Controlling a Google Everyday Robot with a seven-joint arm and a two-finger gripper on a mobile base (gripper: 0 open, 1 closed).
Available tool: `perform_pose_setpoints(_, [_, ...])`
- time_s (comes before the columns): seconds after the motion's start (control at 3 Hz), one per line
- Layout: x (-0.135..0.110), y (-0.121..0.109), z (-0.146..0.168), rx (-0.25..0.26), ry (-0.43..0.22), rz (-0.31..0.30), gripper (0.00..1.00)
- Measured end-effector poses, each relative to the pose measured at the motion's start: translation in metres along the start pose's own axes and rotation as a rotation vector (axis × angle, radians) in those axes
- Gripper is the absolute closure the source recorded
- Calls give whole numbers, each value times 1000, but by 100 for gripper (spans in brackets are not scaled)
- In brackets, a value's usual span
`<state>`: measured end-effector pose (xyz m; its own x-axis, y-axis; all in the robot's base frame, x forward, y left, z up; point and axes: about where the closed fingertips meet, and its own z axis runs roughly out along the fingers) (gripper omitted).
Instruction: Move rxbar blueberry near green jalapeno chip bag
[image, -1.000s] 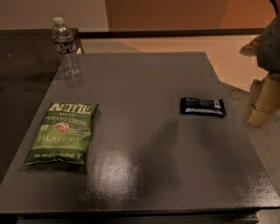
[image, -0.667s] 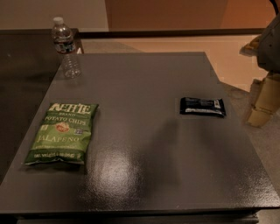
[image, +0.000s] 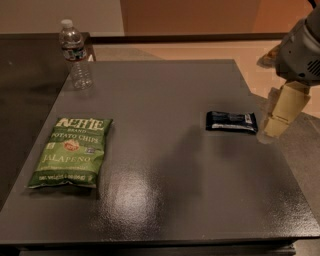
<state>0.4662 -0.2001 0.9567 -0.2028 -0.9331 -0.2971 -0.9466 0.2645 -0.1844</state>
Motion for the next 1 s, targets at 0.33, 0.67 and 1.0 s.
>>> perform_pose_setpoints(0.33, [-5,-11,25,-19,-60,9,0])
perform_pose_setpoints(0.67, [-5,-20,50,-30,-75,14,0])
perform_pose_setpoints(1.0, [1,-31,74,-58,-61,25,0])
